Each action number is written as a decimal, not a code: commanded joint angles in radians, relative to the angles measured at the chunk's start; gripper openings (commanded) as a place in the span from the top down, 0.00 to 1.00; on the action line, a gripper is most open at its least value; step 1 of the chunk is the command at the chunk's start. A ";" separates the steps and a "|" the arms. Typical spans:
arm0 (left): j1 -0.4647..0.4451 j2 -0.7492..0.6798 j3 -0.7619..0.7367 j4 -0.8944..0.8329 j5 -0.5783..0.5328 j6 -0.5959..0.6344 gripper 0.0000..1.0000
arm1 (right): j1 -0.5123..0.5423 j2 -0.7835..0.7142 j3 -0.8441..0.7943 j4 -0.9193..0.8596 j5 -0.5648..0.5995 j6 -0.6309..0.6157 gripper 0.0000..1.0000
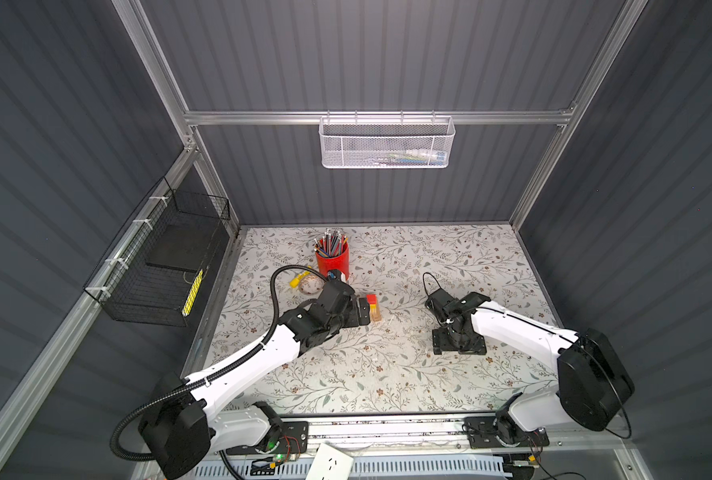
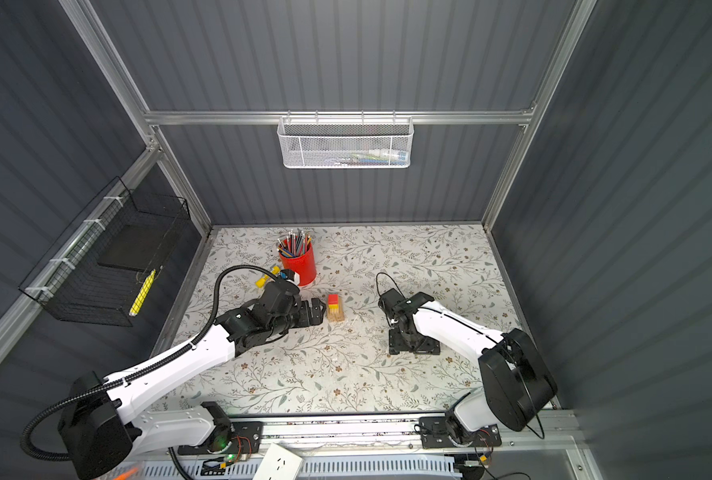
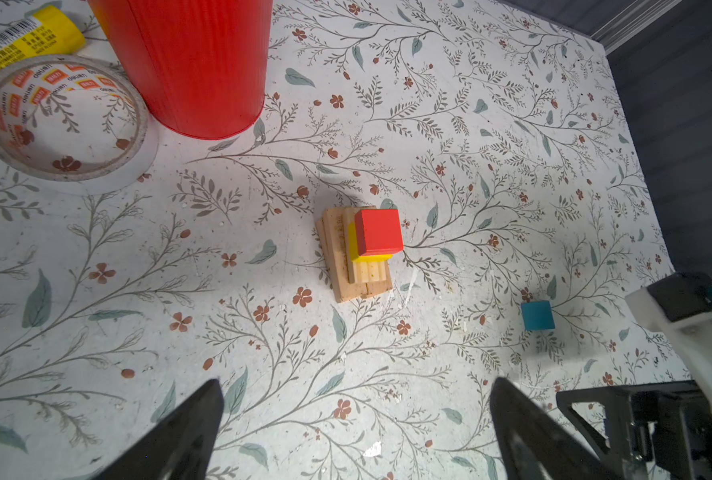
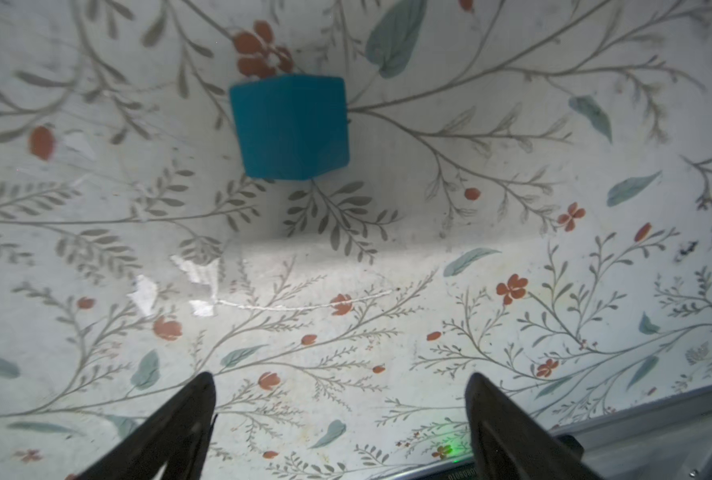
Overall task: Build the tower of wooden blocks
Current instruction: 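Lower the right gripper onto the teal prism block and grasp it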
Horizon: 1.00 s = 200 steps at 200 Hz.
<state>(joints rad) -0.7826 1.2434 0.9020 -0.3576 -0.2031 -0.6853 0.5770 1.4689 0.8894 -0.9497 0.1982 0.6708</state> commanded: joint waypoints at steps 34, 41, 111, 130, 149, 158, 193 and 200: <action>-0.013 0.019 0.003 0.037 -0.023 -0.036 0.00 | -0.091 0.085 -0.002 0.106 0.035 -0.053 0.08; -0.013 0.022 0.006 0.034 -0.024 -0.036 0.00 | -0.101 0.093 0.000 0.117 0.034 -0.060 0.08; -0.012 0.042 0.016 0.016 -0.050 -0.029 0.00 | -0.158 0.167 0.061 0.160 0.057 -0.113 0.09; -0.013 0.047 0.018 0.016 -0.058 -0.028 0.00 | -0.185 0.192 0.086 0.184 0.036 -0.133 0.10; -0.013 0.054 0.030 0.005 -0.067 -0.025 0.00 | -0.211 0.225 0.121 0.201 0.012 -0.153 0.11; -0.012 0.057 0.036 0.000 -0.069 -0.022 0.00 | -0.218 0.237 0.140 0.208 0.013 -0.165 0.11; -0.012 0.062 0.046 -0.011 -0.083 -0.016 0.00 | -0.269 0.276 0.192 0.216 -0.026 -0.201 0.15; -0.013 0.063 0.045 -0.011 -0.086 -0.016 0.00 | -0.275 0.278 0.197 0.219 -0.027 -0.210 0.17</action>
<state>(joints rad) -0.7914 1.2972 0.9104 -0.3439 -0.2623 -0.7113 0.3309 1.7302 1.0542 -0.7319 0.1928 0.5022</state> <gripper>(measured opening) 0.997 0.858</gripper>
